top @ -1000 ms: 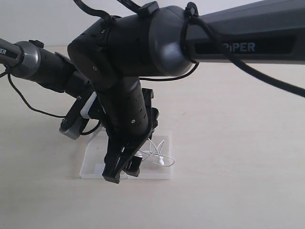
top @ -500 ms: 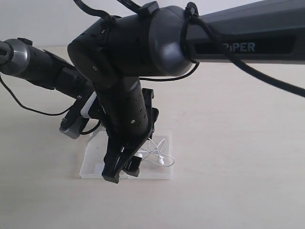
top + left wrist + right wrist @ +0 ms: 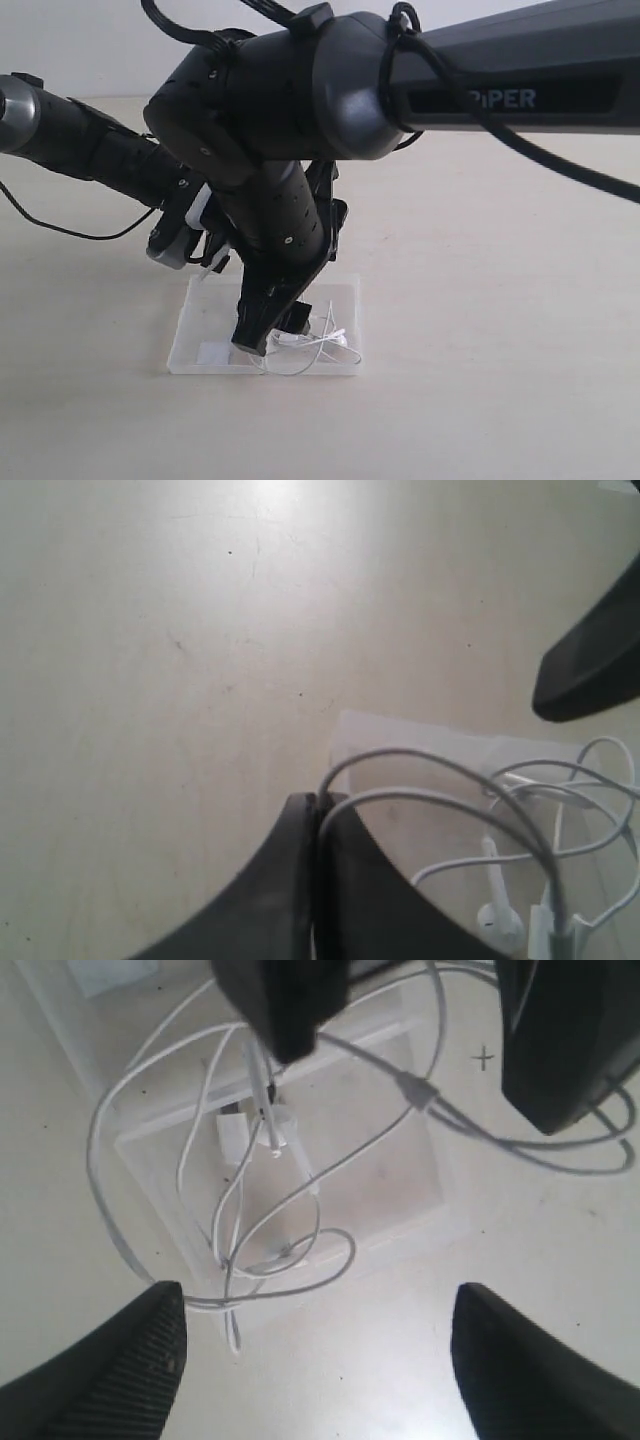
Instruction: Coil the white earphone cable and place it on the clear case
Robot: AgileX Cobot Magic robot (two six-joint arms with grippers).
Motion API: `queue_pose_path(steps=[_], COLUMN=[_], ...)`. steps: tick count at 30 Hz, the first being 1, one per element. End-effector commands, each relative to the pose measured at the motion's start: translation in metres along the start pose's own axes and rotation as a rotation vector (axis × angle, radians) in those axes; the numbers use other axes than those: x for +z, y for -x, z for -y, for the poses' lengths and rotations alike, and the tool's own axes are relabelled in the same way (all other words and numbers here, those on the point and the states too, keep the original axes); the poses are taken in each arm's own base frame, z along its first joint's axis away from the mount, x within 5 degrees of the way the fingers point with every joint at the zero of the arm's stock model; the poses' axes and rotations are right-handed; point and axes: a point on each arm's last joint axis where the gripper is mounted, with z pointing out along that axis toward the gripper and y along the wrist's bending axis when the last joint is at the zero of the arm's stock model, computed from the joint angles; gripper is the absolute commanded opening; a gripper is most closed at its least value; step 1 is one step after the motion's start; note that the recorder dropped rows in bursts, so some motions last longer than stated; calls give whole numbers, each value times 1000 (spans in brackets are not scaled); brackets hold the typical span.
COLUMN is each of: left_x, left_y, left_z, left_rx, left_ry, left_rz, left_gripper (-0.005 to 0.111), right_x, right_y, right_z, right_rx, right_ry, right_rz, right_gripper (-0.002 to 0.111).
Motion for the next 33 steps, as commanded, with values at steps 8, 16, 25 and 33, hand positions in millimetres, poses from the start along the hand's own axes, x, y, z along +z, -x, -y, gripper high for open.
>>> queue_pose_path(steps=[8,16,25,33], left_x=[-3,-10,-21,-22], left_y=[-2,2,9,7], left_z=[-3,4,14,21], left_rx=[0,2,-59,-78], left_ry=[36,-5,-36,-119], left_rz=[-72,-138,-224,-255], left_gripper=[0,0,0,0], right_x=[-15,-38,-35,-33], right_y=[-4,-12,-20,-19], right_z=[14,30,53,62], right_rx=[-9,6,140,160], right_ry=[-121,-245,-264,-258], right_rz=[34,79,74,110], right_gripper=[70,70,70,70])
